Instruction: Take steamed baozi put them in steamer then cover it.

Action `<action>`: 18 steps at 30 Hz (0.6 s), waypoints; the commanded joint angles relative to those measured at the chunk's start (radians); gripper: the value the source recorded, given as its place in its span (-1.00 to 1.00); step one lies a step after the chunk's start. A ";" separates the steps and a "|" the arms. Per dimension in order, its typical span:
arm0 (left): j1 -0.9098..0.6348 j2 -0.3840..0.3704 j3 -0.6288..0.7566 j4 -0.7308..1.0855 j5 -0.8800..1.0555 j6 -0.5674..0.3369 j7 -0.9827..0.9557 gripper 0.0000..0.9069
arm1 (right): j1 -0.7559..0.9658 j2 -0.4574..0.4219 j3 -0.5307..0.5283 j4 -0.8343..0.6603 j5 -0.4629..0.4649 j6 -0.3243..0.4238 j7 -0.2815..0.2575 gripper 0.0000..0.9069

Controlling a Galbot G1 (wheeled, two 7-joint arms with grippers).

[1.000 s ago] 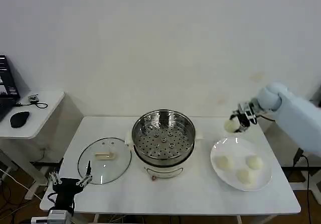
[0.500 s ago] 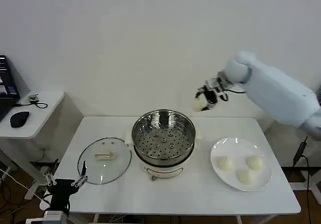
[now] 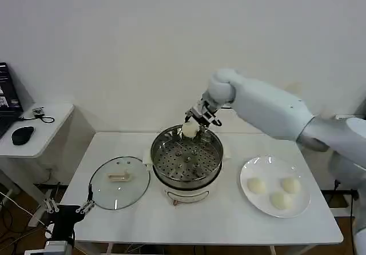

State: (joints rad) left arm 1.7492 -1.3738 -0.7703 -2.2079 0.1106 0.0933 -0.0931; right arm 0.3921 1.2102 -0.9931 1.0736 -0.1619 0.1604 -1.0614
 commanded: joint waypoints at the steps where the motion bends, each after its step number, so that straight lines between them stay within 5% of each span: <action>1: 0.002 -0.001 -0.008 0.001 0.001 -0.002 -0.001 1.00 | -0.041 0.073 -0.058 -0.066 -0.098 0.129 0.072 0.53; 18: 0.005 -0.001 -0.013 0.001 0.000 -0.006 -0.003 1.00 | -0.075 0.109 -0.046 -0.158 -0.204 0.227 0.122 0.53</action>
State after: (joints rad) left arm 1.7542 -1.3754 -0.7830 -2.2073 0.1103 0.0877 -0.0954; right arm 0.3327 1.2990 -1.0311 0.9583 -0.3011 0.3258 -0.9645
